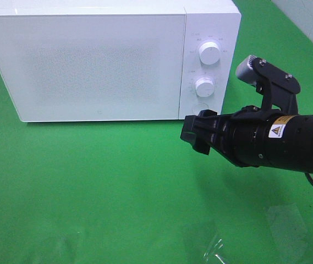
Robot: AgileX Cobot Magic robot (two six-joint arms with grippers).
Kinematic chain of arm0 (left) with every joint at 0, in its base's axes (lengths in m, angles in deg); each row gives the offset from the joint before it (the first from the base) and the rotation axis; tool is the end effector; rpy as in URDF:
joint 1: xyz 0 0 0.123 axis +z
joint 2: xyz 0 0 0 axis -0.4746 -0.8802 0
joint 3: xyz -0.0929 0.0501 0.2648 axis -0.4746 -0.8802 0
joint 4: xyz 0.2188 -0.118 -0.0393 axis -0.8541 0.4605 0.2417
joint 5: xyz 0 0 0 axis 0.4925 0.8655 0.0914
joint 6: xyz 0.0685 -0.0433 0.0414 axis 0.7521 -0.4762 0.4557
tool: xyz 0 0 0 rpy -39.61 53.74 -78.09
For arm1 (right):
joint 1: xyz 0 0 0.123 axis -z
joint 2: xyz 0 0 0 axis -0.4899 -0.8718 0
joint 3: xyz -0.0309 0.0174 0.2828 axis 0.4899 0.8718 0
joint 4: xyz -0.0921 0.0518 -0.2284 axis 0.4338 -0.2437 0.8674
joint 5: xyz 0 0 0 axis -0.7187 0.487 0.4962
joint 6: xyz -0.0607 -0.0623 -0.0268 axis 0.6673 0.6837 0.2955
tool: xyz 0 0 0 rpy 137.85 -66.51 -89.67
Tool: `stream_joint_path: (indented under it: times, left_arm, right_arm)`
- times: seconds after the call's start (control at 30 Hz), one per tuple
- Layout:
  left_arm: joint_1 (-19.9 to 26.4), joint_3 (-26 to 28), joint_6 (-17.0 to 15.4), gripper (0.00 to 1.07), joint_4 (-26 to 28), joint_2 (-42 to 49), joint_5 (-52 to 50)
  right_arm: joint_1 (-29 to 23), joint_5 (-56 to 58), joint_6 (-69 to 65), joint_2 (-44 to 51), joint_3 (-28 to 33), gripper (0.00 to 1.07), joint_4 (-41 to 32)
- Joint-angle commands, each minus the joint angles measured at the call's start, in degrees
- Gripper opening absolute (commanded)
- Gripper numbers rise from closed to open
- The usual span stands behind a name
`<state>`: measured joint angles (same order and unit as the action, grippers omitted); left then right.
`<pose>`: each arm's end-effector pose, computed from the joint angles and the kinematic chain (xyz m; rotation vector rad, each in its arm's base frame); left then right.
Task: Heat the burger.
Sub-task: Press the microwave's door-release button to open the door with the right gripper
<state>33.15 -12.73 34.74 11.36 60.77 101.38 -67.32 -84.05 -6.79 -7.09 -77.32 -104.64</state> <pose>-0.0050 -0.0086 0.2791 -0.0138 2.0212 -0.0291 0.2051 0.1498 0.1804 0.0918 2.2425 0.6687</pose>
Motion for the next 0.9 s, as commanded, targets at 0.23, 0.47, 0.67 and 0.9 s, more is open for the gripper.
stream_joint_path:
  times: [0.23, 0.47, 0.67, 0.9]
  left_arm:
    - [0.11, -0.17, 0.0, 0.99, 0.29, 1.26, -0.46]
    - [0.11, -0.17, 0.0, 0.99, 0.29, 1.26, -0.46]
    - [0.11, -0.17, 0.0, 0.99, 0.29, 1.26, -0.46]
    - [0.11, -0.17, 0.0, 0.99, 0.29, 1.26, -0.46]
  right_arm:
    - [-0.11, 13.98, 2.01, 6.59, -2.52, 0.69, 11.23]
    - [-0.11, 31.63, 2.58, 10.26, -8.37, 0.69, 19.94]
    - [-0.11, 42.4, 2.86, 13.58, -10.49, 0.69, 21.94]
    - [-0.17, 53.46, 7.16, 20.28, -11.0, 0.69, 22.86]
